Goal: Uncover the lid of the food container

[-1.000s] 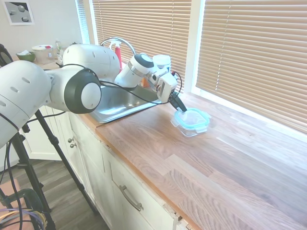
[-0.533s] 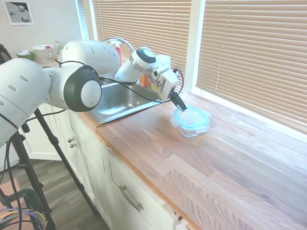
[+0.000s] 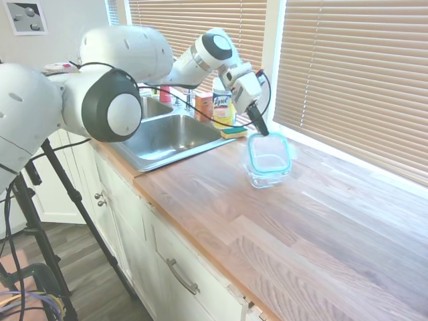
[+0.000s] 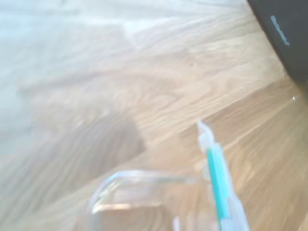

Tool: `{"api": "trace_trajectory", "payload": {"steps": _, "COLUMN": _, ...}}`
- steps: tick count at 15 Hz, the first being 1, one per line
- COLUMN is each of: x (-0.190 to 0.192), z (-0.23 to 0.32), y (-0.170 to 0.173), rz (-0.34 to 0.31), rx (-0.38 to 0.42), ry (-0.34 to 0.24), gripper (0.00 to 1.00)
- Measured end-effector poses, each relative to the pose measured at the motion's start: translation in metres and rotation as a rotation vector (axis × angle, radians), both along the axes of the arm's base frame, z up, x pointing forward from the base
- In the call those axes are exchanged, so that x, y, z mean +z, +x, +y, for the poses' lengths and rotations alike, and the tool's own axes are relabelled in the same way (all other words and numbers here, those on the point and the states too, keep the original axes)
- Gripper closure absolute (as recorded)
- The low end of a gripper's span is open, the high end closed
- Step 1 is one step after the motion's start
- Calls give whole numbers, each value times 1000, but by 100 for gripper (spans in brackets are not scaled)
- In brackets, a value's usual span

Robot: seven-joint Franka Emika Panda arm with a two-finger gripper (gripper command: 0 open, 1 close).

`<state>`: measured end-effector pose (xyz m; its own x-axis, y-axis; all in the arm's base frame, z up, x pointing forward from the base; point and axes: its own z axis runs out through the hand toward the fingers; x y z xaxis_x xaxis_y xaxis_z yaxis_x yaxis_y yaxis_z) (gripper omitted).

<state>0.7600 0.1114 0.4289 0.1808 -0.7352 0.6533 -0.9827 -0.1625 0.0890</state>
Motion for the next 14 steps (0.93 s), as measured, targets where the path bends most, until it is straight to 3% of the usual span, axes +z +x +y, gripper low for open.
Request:
{"api": "trace_trajectory", "payload": {"steps": 4, "x": 21, "z": -65, "y": 1, "rz": -55, "rx": -60, "ry": 121, "gripper": 100}}
{"api": "trace_trajectory", "payload": {"steps": 9, "x": 38, "z": -160, "y": -14, "rz": -134, "rx": -110, "ry": 334, "gripper": 100}}
{"api": "trace_trajectory", "payload": {"steps": 12, "x": 17, "z": -199, "y": -26, "rz": -152, "rx": -95, "ry": 446, "gripper": 100}}
{"api": "trace_trajectory", "payload": {"steps": 14, "x": -1, "z": -221, "y": -38, "rz": -149, "rx": -78, "ry": 489, "gripper": 100}}
